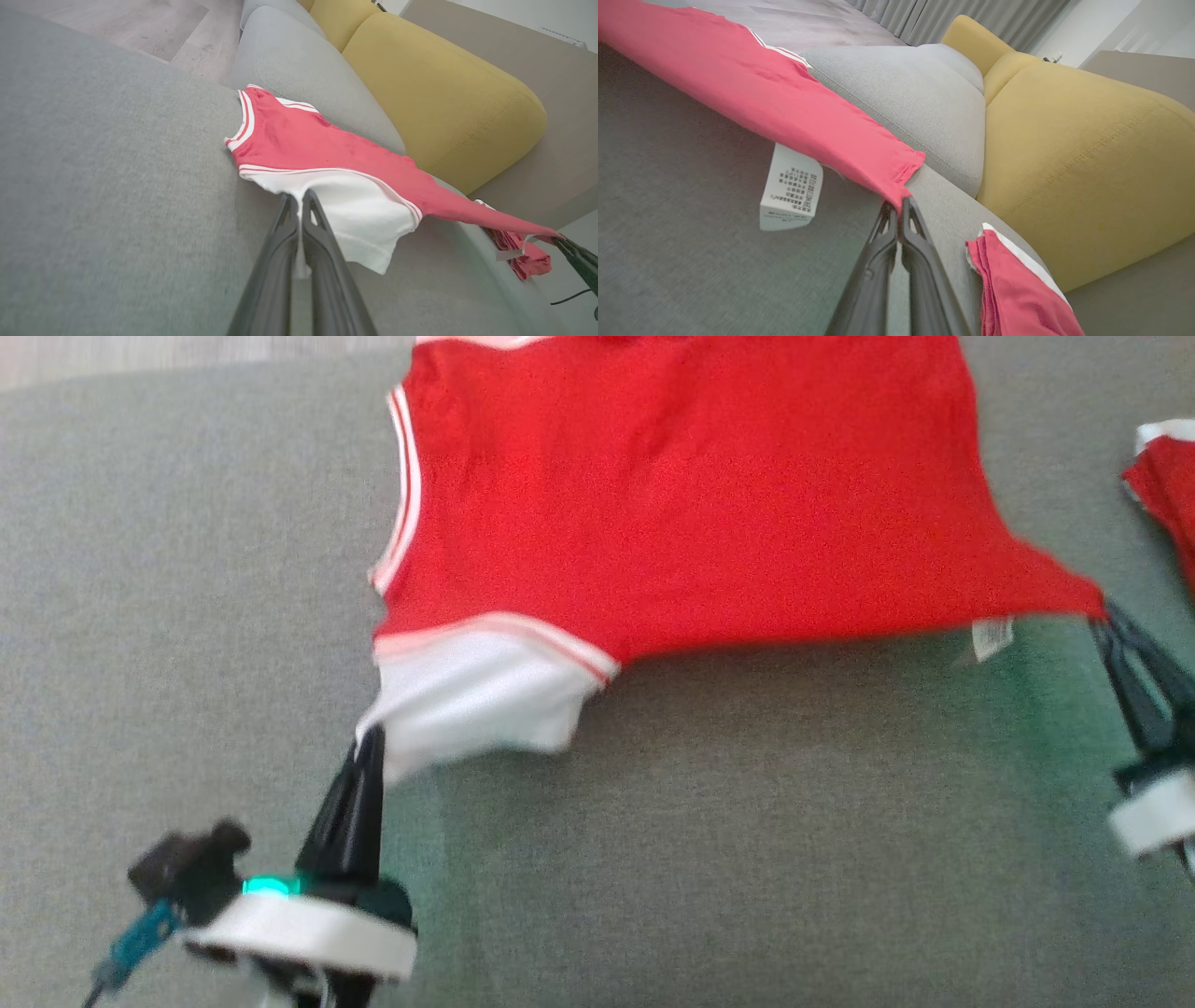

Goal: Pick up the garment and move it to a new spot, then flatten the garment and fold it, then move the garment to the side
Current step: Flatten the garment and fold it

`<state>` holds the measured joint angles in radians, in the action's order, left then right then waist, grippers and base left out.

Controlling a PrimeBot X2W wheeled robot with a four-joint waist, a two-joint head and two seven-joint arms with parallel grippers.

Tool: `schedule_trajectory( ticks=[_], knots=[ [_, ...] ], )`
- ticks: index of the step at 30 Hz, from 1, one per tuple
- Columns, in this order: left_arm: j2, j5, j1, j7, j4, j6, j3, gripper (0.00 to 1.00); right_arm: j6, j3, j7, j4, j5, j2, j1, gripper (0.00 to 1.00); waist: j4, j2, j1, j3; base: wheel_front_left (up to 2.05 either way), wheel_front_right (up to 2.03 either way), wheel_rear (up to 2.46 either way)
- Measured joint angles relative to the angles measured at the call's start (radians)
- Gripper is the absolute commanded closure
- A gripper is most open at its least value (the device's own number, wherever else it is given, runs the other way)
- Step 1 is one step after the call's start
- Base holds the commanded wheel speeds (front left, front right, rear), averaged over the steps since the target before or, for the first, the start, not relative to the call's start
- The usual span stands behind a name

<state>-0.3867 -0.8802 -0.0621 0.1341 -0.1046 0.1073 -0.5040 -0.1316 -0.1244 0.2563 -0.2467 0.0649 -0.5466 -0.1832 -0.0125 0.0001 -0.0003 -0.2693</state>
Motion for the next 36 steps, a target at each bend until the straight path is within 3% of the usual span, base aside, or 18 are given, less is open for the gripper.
schedule_trajectory(
  ticks=[12, 18, 25, 36],
  knots=[
    [-0.071, -0.026, 0.207, -0.031, -0.238, 0.097, 0.004, 1.0, 0.0, 0.112, -0.041, 0.199, 0.033, 0.043, 0.239, 1.0, -0.022, 0.0, 0.0002, 0.045, 0.0, 0.0, 0.0],
    [-0.074, -0.029, 0.194, -0.054, -0.26, 0.104, 0.012, 1.0, 0.0, 0.115, -0.069, 0.219, 0.033, 0.049, 0.254, 1.0, -0.026, 0.0, 0.0002, 0.033, 0.0, 0.0, 0.0],
    [-0.056, -0.027, 0.034, -0.072, -0.218, 0.085, 0.013, 1.0, 0.0, 0.106, -0.091, 0.203, 0.021, 0.052, 0.197, 1.0, -0.031, 0.0, 0.0004, -0.017, 0.0, 0.0, 0.0],
    [0.037, 0.005, -0.352, -0.096, -0.03, 0.018, 0.009, 1.0, 0.0, 0.064, -0.123, 0.119, -0.014, 0.032, -0.009, 1.0, -0.033, 0.0, 0.0006, -0.126, 0.0, 0.0, 0.0]
  ],
)
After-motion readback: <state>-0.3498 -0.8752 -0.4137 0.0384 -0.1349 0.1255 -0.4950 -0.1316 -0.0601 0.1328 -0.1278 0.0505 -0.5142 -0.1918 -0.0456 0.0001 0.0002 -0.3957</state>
